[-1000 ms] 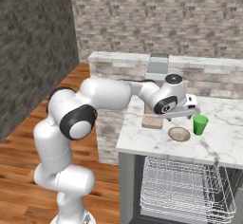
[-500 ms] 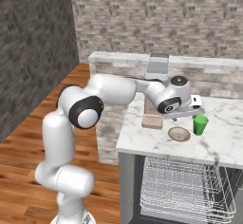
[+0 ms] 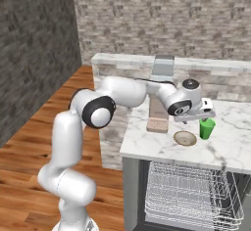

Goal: Pick up the cup and bowl from the counter, place them in the dishwasher, and close the dishwasher door.

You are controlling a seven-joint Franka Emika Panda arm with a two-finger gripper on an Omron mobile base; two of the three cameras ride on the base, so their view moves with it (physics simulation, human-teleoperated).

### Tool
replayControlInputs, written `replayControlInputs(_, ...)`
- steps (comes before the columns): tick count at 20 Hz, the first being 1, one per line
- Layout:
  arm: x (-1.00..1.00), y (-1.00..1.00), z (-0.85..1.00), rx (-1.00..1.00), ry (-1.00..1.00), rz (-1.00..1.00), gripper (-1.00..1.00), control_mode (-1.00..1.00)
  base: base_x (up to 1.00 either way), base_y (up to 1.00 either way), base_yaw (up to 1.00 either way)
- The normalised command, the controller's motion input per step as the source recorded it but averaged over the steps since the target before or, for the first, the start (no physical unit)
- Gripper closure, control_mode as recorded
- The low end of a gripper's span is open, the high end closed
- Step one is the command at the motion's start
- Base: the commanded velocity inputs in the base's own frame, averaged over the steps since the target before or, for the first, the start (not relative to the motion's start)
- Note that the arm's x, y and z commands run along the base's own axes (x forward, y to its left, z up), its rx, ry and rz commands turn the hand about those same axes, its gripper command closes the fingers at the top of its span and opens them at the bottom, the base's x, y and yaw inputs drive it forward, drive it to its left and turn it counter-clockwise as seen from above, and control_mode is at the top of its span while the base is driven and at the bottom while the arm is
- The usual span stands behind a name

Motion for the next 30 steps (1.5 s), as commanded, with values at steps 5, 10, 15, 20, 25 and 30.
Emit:
replayControlInputs(5,0.27,-0.14,-0.17,0.0,0.0,0.0,-1.0,-1.0,0.0,0.0,0.0)
replayControlInputs(10,0.27,-0.09,-0.22,0.0,0.0,0.01,-1.0,-1.0,0.0,0.0,0.0)
replayControlInputs(15,0.32,-0.1,-0.21,0.0,0.0,0.01,-1.0,-1.0,0.0,0.0,0.0)
replayControlInputs(20,0.27,-0.11,-0.13,0.0,0.0,0.01,-1.0,-1.0,0.0,0.0,0.0)
replayControlInputs(25,0.19,-0.15,-0.06,0.0,0.0,0.01,-1.0,-1.0,0.0,0.0,0.0)
replayControlInputs(30,0.08,-0.12,-0.1,0.0,0.0,0.02,-1.0,-1.0,0.0,0.0,0.0)
